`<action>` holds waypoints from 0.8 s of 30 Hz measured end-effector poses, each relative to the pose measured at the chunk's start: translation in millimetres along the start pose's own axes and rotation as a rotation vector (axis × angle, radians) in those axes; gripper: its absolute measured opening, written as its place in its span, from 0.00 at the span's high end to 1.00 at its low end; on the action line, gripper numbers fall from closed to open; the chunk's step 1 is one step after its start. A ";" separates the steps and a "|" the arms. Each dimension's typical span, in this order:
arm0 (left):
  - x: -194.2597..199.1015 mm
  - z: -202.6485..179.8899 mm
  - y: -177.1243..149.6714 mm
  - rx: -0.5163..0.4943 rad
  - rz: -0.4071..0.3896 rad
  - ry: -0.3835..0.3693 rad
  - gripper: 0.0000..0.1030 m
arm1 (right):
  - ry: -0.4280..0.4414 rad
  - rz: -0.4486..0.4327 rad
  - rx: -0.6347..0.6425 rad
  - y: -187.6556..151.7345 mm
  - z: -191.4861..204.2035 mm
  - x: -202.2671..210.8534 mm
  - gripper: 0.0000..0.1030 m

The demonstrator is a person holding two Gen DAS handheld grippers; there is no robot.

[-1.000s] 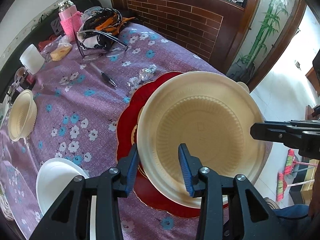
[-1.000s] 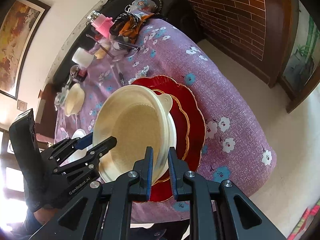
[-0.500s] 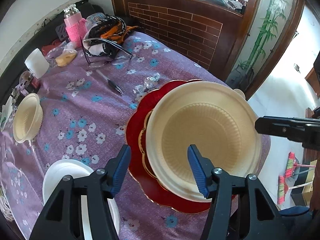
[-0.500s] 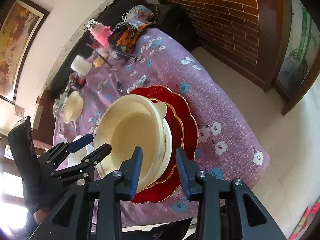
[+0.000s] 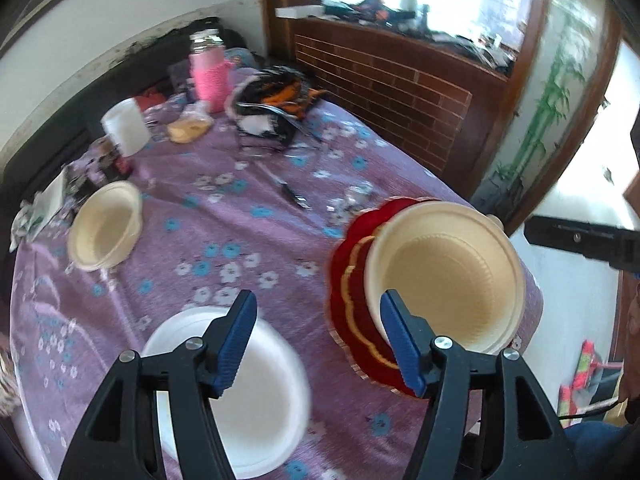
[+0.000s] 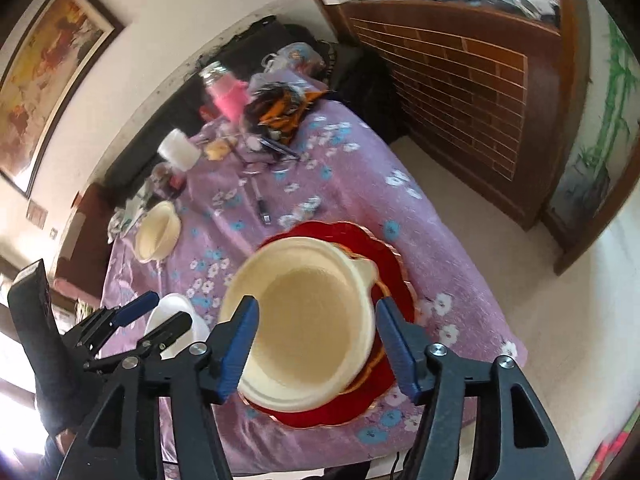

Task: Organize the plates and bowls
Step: 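Move the left gripper to the rim of the white plastic bowl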

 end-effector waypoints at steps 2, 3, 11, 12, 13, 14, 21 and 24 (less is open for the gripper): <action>7.6 15.2 -1.7 0.037 -0.008 0.013 0.38 | 0.018 0.006 0.027 0.0 12.1 -1.7 0.36; 11.3 23.2 -3.2 0.053 -0.011 0.024 0.38 | 0.029 0.011 0.040 -0.9 18.8 -2.3 0.35; 28.6 90.8 -26.1 0.197 -0.008 0.112 0.38 | 0.104 0.064 0.145 -16.0 73.8 -15.2 0.30; 30.8 101.0 -30.9 0.219 -0.005 0.125 0.38 | 0.114 0.072 0.162 -19.1 81.1 -17.0 0.29; 31.8 109.3 -34.9 0.237 -0.001 0.136 0.38 | 0.125 0.081 0.180 -22.3 88.6 -19.0 0.28; 32.9 115.9 -38.8 0.251 0.003 0.145 0.38 | 0.137 0.088 0.198 -25.1 95.7 -20.8 0.27; 34.5 148.4 -70.9 0.329 0.048 0.185 0.37 | 0.216 0.143 0.298 -48.0 142.0 -38.2 0.18; 33.0 154.5 -83.6 0.350 0.068 0.181 0.37 | 0.227 0.172 0.317 -55.6 152.6 -49.0 0.18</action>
Point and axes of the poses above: each gripper's, at about its wrist camera, not at the fingertips, and x roughly against the way its jaws point, z to its left, y to its top, the point moved 9 cm from there along -x, roughly the way its jaws point, and after that the axes turned 10 degrees about -z, right-handed, at the moved point
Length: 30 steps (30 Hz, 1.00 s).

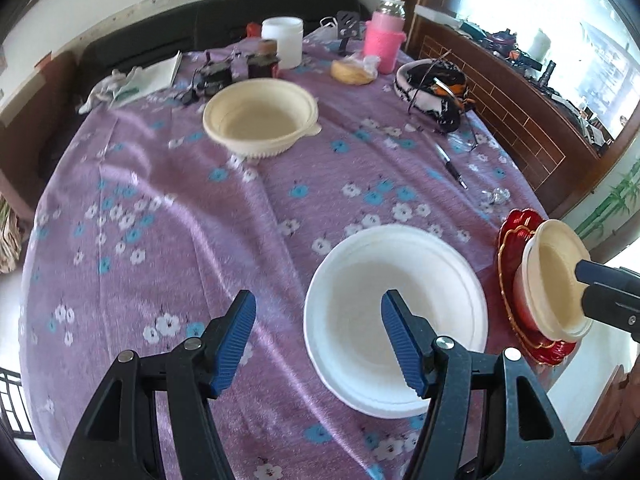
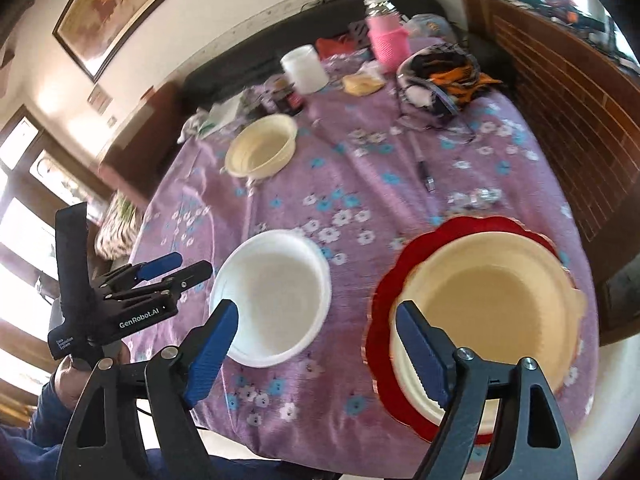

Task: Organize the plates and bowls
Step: 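Move the left gripper to the rim of the white plastic bowl, then close the left gripper on the white bowl's rim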

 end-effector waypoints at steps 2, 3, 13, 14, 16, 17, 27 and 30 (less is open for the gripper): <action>-2.0 5.1 -4.8 0.013 0.012 0.000 0.37 | 0.010 0.020 0.012 -1.8 6.1 -10.2 0.18; -3.9 7.6 -7.1 0.019 0.019 0.001 0.37 | 0.011 0.031 0.021 -3.2 8.8 -15.2 0.18; -20.2 16.7 -25.5 0.055 0.074 -0.016 0.40 | -0.010 0.136 0.093 -12.0 14.9 -63.6 0.47; -22.2 15.6 -26.9 0.050 0.081 -0.016 0.44 | -0.011 0.141 0.095 -11.6 14.5 -66.8 0.49; -25.0 13.0 -28.5 0.045 0.090 -0.023 0.52 | -0.017 0.153 0.106 -11.3 12.5 -74.1 0.51; -27.4 11.2 -29.8 0.040 0.098 -0.026 0.57 | -0.017 0.160 0.114 -11.4 12.2 -77.7 0.52; -46.2 1.4 -43.3 0.009 0.163 -0.044 0.84 | -0.050 0.237 0.154 -20.1 4.2 -106.4 0.75; -46.5 -1.0 -43.0 -0.002 0.165 -0.042 0.86 | -0.043 0.253 0.151 -25.2 4.8 -111.1 0.82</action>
Point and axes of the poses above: each gripper's, at about its wrist camera, not at the fingertips, and x roughly against the way its jaws point, z to its left, y to its top, the point moved 9 cm from there along -x, roughly the way its jaws point, and after that the axes turned 10 degrees about -z, right-handed, at the moved point
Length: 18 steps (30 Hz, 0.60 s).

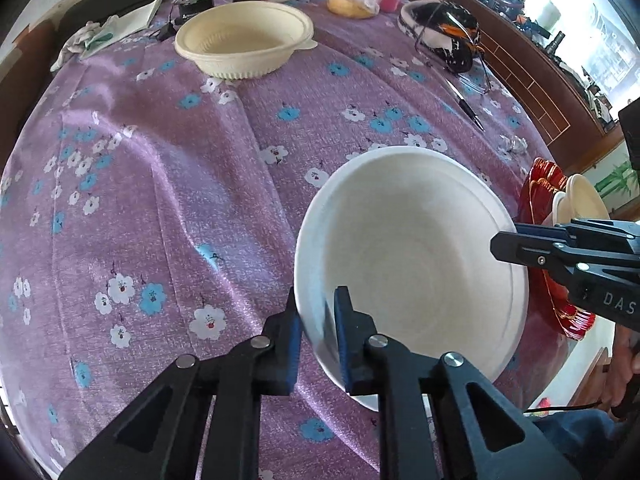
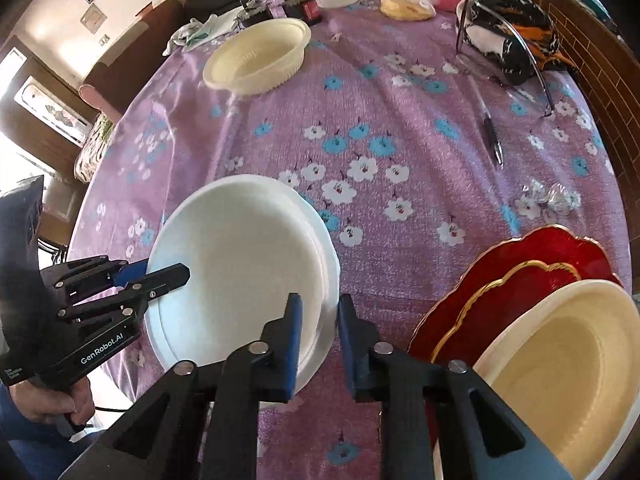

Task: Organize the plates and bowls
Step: 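Close the left gripper on the white bowl's rim, then lift and carry the white bowl over the red plate stack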

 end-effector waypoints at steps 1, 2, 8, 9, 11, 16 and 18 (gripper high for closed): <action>1.2 0.0 1.5 -0.006 -0.006 0.009 0.86 | 0.003 -0.002 -0.009 -0.2 -0.2 -0.2 0.82; 2.3 0.3 2.4 -0.006 -0.009 0.011 0.86 | 0.010 -0.002 -0.015 0.0 -0.5 0.0 0.82; 6.3 2.8 4.8 -0.002 -0.021 0.026 0.86 | 0.034 -0.010 -0.028 0.2 2.9 5.1 0.82; 6.8 3.0 5.0 -0.001 -0.022 0.026 0.86 | 0.035 -0.013 -0.029 0.5 3.2 6.0 0.82; 8.4 3.5 5.4 0.001 -0.025 0.028 0.86 | 0.040 -0.020 -0.030 1.9 4.0 9.0 0.82; 14.0 3.7 7.6 0.005 -0.037 0.032 0.86 | 0.048 -0.037 -0.024 4.6 7.2 17.7 0.82; 16.3 3.3 8.1 0.005 -0.041 0.032 0.86 | 0.050 -0.043 -0.022 4.9 8.4 20.5 0.82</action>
Point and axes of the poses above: each gripper's, at about its wrist camera, not at the fingertips, and x roughly against the way its jaws point, z to its left, y to its top, the point moved 9 cm from there along -x, roughly the way its jaws point, and after that the axes turned 10 degrees about -z, right-handed, at the moved point
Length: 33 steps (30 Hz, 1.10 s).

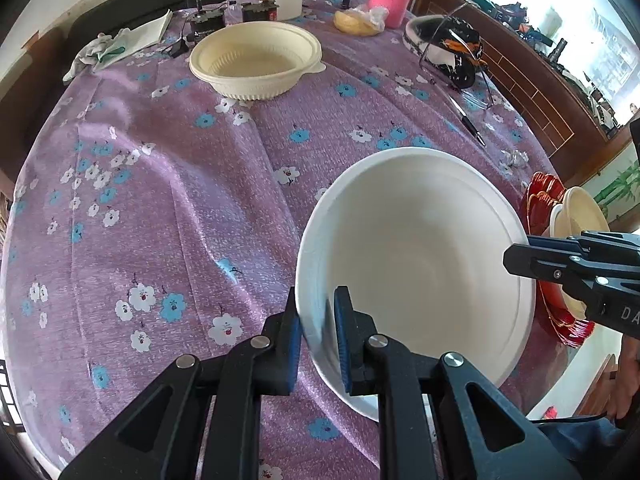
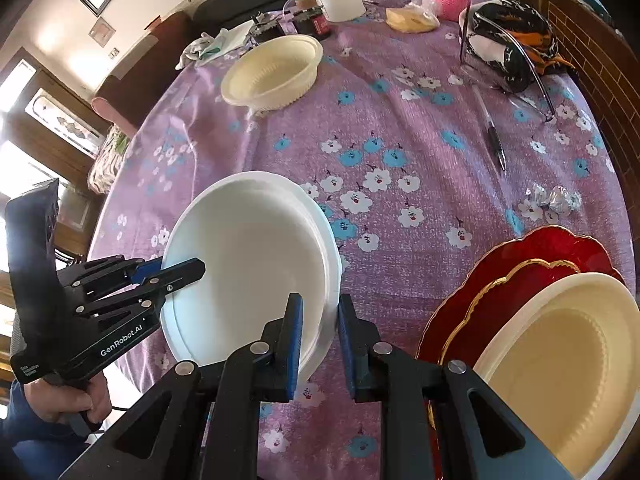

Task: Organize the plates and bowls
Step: 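Lift and carry the white bowl over the red plate stack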

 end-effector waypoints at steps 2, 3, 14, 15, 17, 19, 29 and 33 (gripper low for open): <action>2.2 -0.5 0.5 -0.001 -0.003 0.001 0.86 | 0.001 -0.005 0.000 -0.7 0.1 3.2 0.82; 3.1 -0.7 0.7 -0.001 -0.004 0.000 0.86 | 0.001 -0.008 0.000 -0.5 1.4 3.9 0.82; 17.1 -9.7 7.8 -0.033 -0.030 -0.002 0.86 | 0.014 -0.051 -0.025 1.1 5.5 23.7 0.82; 18.2 -10.9 8.5 -0.037 -0.032 -0.003 0.86 | 0.016 -0.057 -0.028 1.3 5.5 26.7 0.82; 21.4 -15.2 11.1 -0.047 -0.038 -0.008 0.86 | 0.016 -0.069 -0.034 1.8 5.2 32.6 0.82; 24.5 -20.4 13.9 -0.058 -0.044 -0.012 0.86 | 0.018 -0.081 -0.042 1.5 4.6 38.7 0.82; 34.3 -55.5 28.3 -0.126 -0.063 -0.044 0.85 | 0.013 -0.140 -0.099 1.7 -14.3 72.1 0.82; 37.6 -73.6 36.2 -0.162 -0.071 -0.062 0.85 | 0.005 -0.167 -0.124 -0.2 -23.9 88.4 0.82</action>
Point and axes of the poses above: each gripper's, at about its wrist camera, not at the fingertips, and x roughly against the way its jaws point, z to its left, y to its top, the point moved 9 cm from there along -x, roughly the way its jaws point, and after that the axes turned 10 degrees about -z, right-handed, at the moved point
